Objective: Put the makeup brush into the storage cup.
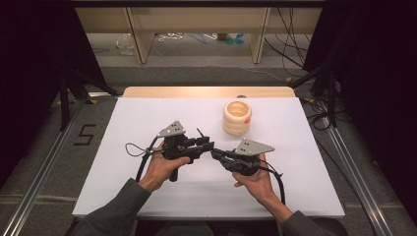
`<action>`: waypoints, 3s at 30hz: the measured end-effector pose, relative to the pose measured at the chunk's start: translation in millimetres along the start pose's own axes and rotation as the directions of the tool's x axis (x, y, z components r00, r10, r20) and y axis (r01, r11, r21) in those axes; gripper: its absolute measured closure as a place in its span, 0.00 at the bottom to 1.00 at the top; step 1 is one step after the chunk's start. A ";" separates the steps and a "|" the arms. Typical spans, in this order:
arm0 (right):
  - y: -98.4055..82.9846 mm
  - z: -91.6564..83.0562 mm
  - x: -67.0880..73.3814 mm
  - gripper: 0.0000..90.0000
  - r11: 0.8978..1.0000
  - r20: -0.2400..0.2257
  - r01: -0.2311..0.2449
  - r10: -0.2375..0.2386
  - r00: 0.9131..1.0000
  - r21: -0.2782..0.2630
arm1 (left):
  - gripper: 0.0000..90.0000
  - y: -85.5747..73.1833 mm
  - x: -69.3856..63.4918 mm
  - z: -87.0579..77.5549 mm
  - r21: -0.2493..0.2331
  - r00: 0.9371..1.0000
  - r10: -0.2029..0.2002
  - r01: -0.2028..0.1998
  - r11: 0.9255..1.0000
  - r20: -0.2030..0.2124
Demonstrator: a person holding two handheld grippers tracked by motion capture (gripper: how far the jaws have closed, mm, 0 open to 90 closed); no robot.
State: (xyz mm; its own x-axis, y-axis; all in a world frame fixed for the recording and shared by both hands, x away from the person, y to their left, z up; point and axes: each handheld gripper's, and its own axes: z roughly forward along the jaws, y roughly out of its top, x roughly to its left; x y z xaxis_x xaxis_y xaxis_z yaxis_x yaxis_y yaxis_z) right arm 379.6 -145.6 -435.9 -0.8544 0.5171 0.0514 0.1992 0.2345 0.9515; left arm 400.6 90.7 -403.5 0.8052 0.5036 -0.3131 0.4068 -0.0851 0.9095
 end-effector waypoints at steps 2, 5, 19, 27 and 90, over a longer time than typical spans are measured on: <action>0.6 -0.4 0.0 0.95 1.000 0.003 0.002 -0.002 1.000 -0.001 | 0.73 -0.3 -0.1 0.3 -0.005 1.000 -0.007 0.007 1.000 0.004; 0.6 0.2 0.1 0.95 1.000 0.004 -0.007 0.007 1.000 -0.014 | 0.74 -0.5 -0.1 0.2 -0.017 1.000 -0.011 0.011 1.000 0.003; 1.3 2.7 1.4 0.95 0.999 -0.001 -0.027 0.027 1.000 -0.033 | 0.78 0.1 0.0 -0.1 -0.036 1.000 0.001 -0.001 0.999 0.000; 1.4 2.6 2.3 0.95 0.999 -0.004 -0.033 0.033 0.999 -0.036 | 0.85 -0.6 0.6 -0.3 -0.041 1.000 -0.010 0.010 0.999 -0.001; -15.7 -55.4 -4.9 0.19 0.986 0.237 -0.090 0.055 0.970 0.138 | 0.94 41.3 27.5 16.0 -0.009 0.990 0.061 -0.062 0.998 -0.124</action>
State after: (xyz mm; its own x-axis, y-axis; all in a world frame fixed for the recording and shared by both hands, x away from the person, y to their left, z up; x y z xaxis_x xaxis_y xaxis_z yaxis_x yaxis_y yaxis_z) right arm 354.1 -197.4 -434.3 -0.7037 0.7098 0.0306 0.3398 0.2984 0.8919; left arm 446.5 87.2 -378.9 0.7690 0.5999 -0.2209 0.3519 -0.1087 0.9297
